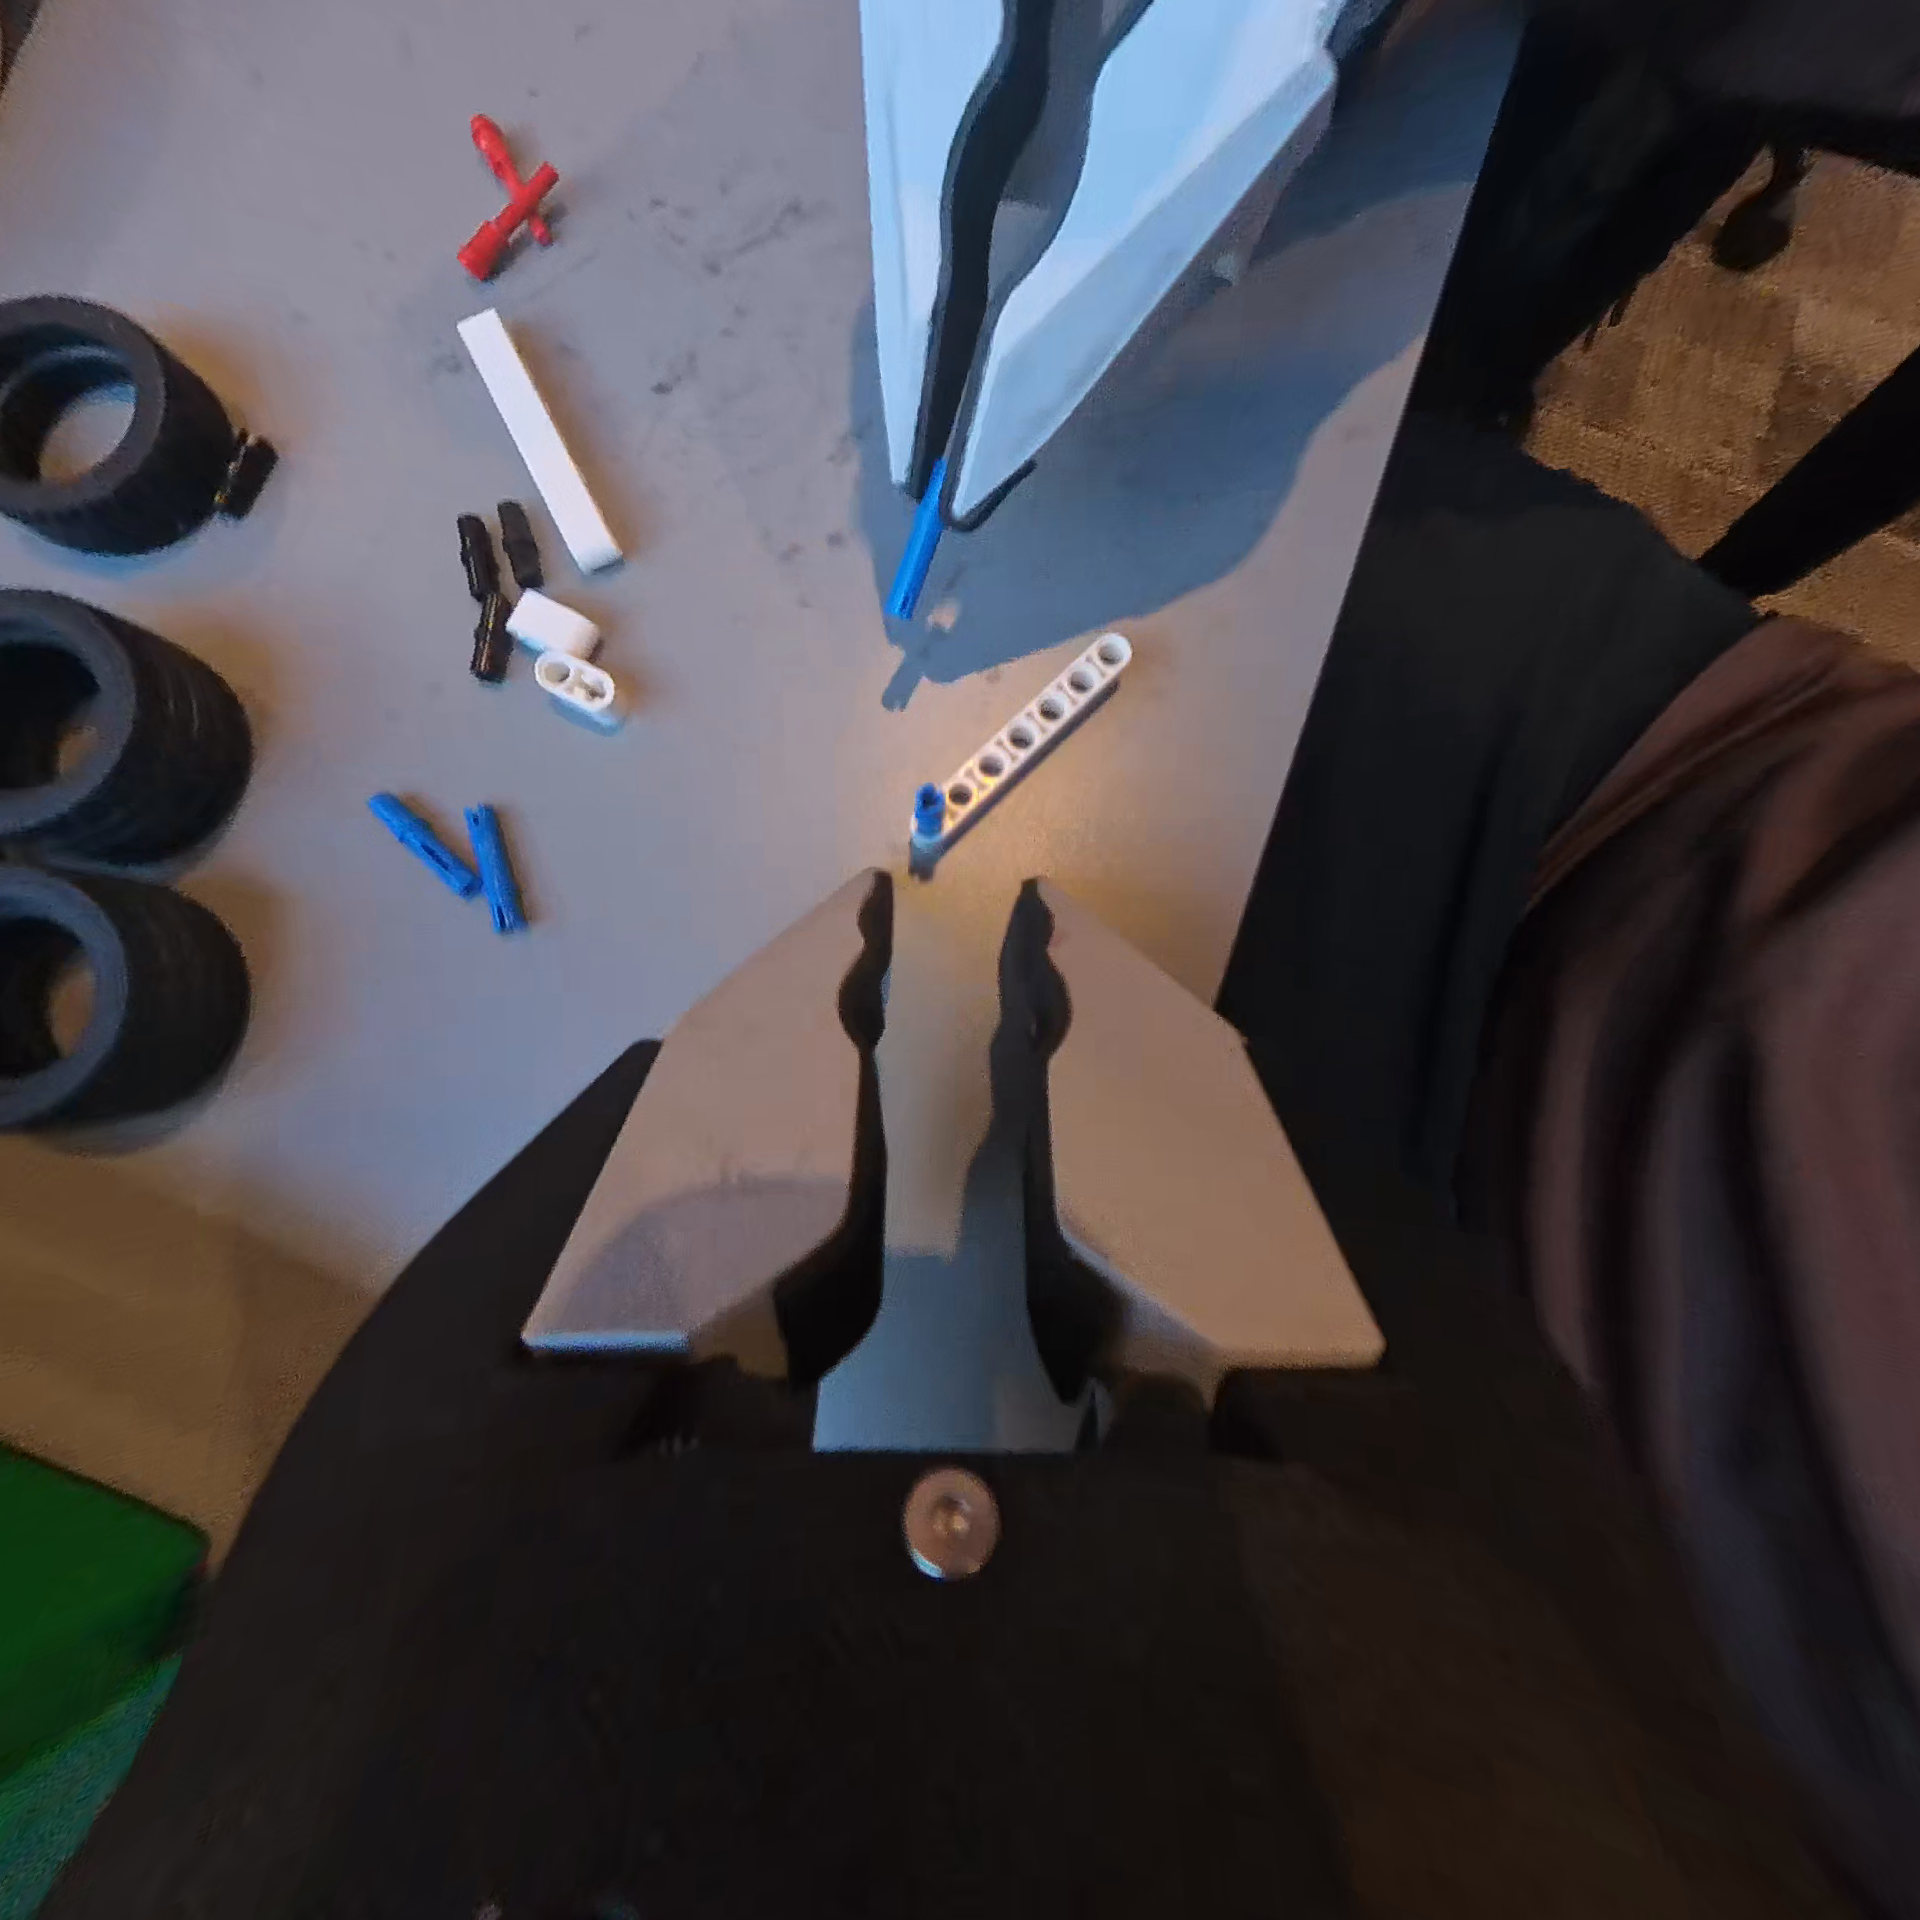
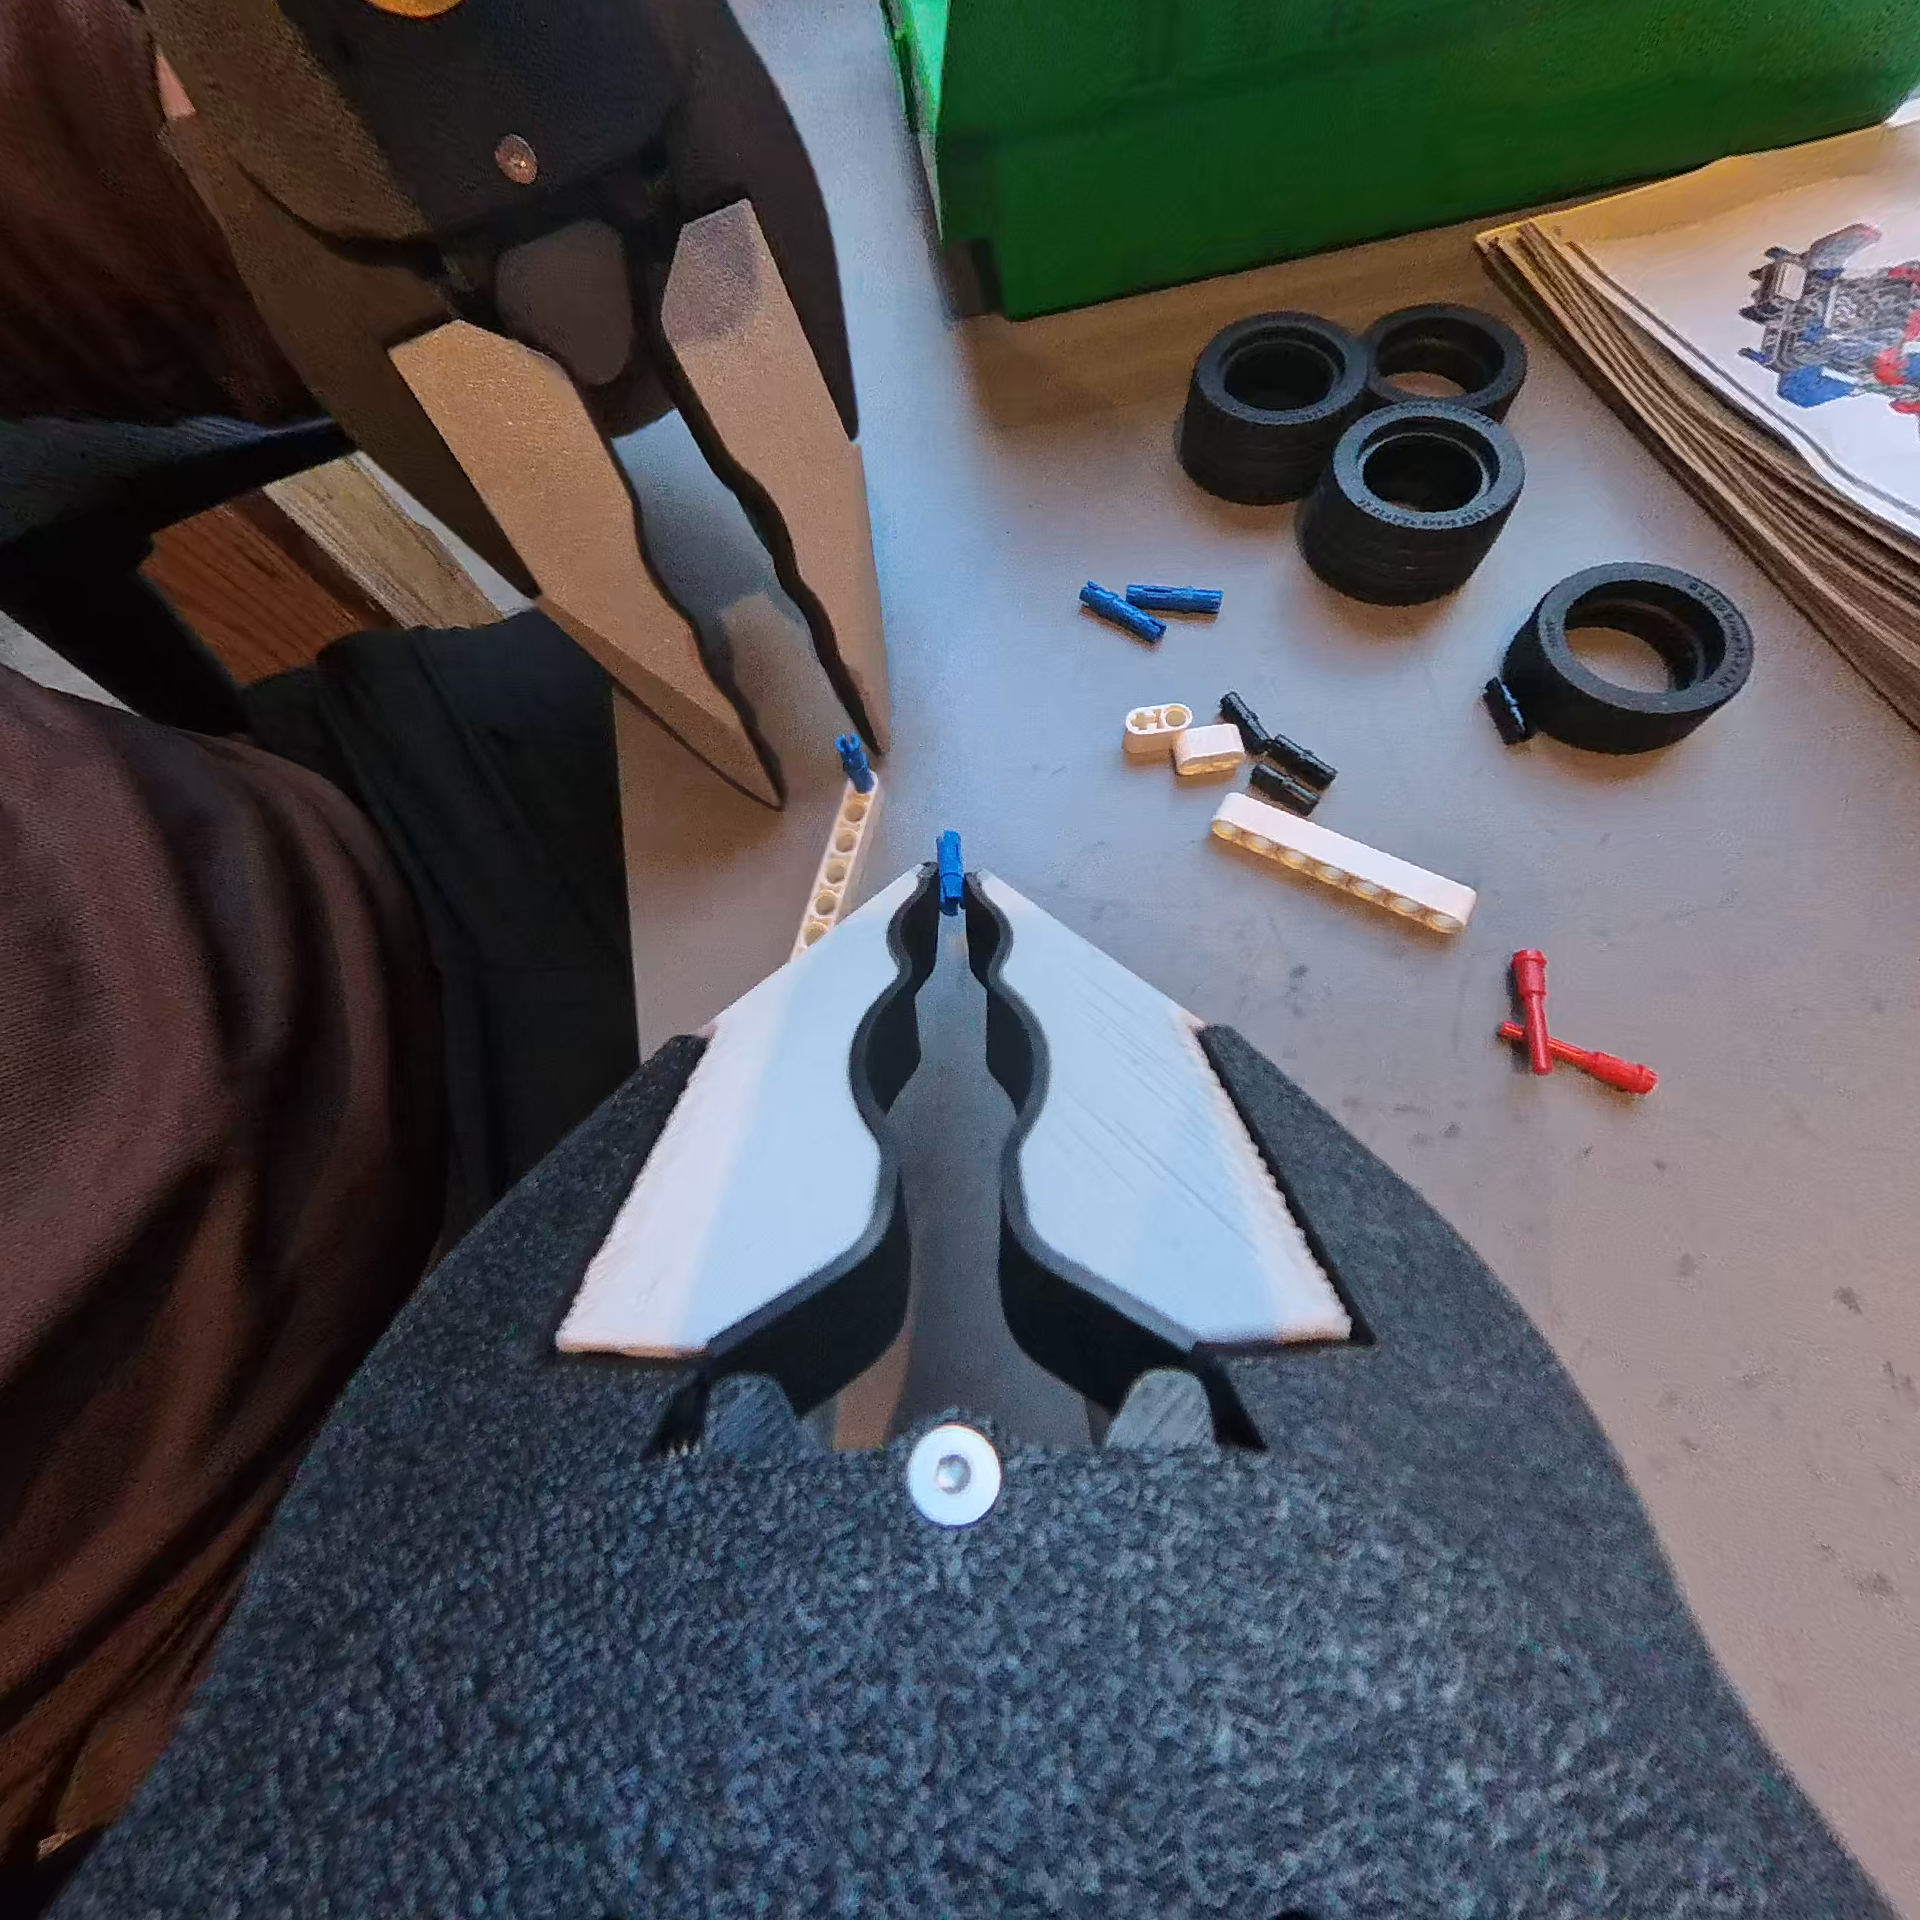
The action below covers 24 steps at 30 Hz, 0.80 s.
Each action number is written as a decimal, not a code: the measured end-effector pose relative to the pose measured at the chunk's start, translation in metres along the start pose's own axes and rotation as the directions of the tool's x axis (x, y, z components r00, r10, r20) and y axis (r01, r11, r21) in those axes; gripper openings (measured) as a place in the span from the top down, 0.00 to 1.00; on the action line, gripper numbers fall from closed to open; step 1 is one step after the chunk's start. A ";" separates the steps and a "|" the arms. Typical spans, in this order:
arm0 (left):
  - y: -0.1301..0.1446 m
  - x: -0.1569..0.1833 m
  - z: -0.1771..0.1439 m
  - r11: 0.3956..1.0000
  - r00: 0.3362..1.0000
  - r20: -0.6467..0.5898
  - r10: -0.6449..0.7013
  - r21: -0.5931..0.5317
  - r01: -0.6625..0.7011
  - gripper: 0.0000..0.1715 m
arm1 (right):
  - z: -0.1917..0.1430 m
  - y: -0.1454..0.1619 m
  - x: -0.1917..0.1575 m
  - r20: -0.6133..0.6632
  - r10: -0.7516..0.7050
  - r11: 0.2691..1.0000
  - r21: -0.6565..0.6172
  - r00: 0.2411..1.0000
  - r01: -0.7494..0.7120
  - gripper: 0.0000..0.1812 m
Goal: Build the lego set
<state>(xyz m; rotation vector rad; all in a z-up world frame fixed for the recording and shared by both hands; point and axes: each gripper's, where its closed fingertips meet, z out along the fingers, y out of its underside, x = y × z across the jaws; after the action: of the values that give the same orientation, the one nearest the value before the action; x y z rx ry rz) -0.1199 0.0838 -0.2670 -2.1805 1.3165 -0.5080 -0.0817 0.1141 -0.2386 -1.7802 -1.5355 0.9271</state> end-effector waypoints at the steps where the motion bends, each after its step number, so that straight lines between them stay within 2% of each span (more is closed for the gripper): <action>1: 0.003 0.000 -0.002 1.000 1.000 0.005 -0.001 0.000 0.001 0.86 | -0.001 -0.001 -0.001 0.003 0.000 1.000 0.002 1.000 0.000 0.98; 5: 0.006 -0.012 -0.019 0.996 0.993 0.081 0.084 -0.028 -0.082 0.85 | -0.006 -0.007 -0.004 -0.001 -0.023 1.000 0.001 1.000 0.023 0.98; 8: -0.021 -0.011 -0.029 0.985 0.980 0.116 0.164 0.026 -0.168 0.83 | -0.011 -0.018 -0.015 0.039 -0.003 1.000 0.024 0.999 0.002 0.98; 11: -0.042 -0.001 -0.023 0.950 0.937 0.176 0.301 0.029 -0.311 0.85 | -0.009 -0.021 -0.021 0.080 0.064 0.997 0.044 0.995 -0.067 0.98; 15: -0.047 0.004 -0.006 0.895 0.864 0.252 0.436 -0.022 -0.445 0.90 | -0.011 -0.025 -0.024 0.135 0.124 0.988 0.077 0.983 -0.135 0.98; 17: -0.050 0.003 -0.002 0.891 0.852 0.279 0.442 -0.024 -0.454 0.98 | -0.011 -0.027 -0.025 0.156 0.136 0.985 0.086 0.978 -0.150 0.98; 19: -0.051 -0.003 -0.001 0.892 0.845 0.313 0.434 -0.018 -0.451 0.99 | -0.011 -0.026 -0.021 0.145 0.147 0.983 0.087 0.978 -0.160 0.98; 24: -0.056 -0.008 -0.002 0.944 0.908 0.324 0.266 0.103 -0.314 0.99 | -0.011 -0.035 -0.015 0.148 0.190 0.966 0.147 0.971 -0.211 0.98</action>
<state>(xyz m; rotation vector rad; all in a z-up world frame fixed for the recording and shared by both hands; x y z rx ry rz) -0.0856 0.1117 -0.2313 -1.8072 1.3490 -0.1392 -0.0932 0.1040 -0.2021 -1.8112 -1.3320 1.2549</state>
